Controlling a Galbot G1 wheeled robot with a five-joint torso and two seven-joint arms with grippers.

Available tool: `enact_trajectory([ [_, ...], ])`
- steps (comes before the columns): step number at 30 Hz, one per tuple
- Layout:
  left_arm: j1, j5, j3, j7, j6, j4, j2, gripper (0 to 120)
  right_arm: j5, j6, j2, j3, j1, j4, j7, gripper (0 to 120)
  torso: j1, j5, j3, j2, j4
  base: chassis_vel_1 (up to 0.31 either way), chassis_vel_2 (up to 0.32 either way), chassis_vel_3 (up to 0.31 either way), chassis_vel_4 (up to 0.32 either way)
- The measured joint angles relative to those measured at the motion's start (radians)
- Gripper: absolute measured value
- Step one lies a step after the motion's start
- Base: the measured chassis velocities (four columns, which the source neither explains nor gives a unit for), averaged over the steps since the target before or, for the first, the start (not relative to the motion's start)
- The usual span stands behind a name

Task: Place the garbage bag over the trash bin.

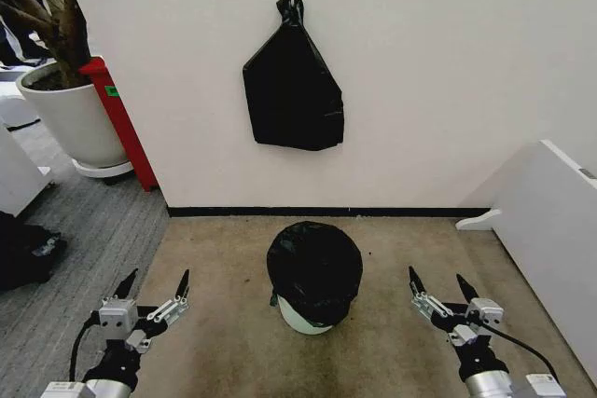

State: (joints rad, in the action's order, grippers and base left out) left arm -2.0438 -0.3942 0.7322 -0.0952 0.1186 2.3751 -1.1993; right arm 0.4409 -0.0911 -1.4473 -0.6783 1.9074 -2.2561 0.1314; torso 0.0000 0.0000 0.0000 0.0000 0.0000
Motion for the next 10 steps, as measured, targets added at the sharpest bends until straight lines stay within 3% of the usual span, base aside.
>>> enact_trajectory([
  [10, 0.0, -0.001, -0.001, -0.001, 0.0, -0.001, 0.001, 100, 0.0, 0.0, 0.0, 0.0, 0.0, 0.0, 0.0, 100, 0.0, 0.0, 0.0, 0.0, 0.0, 0.0, 0.0, 0.0, 0.0],
])
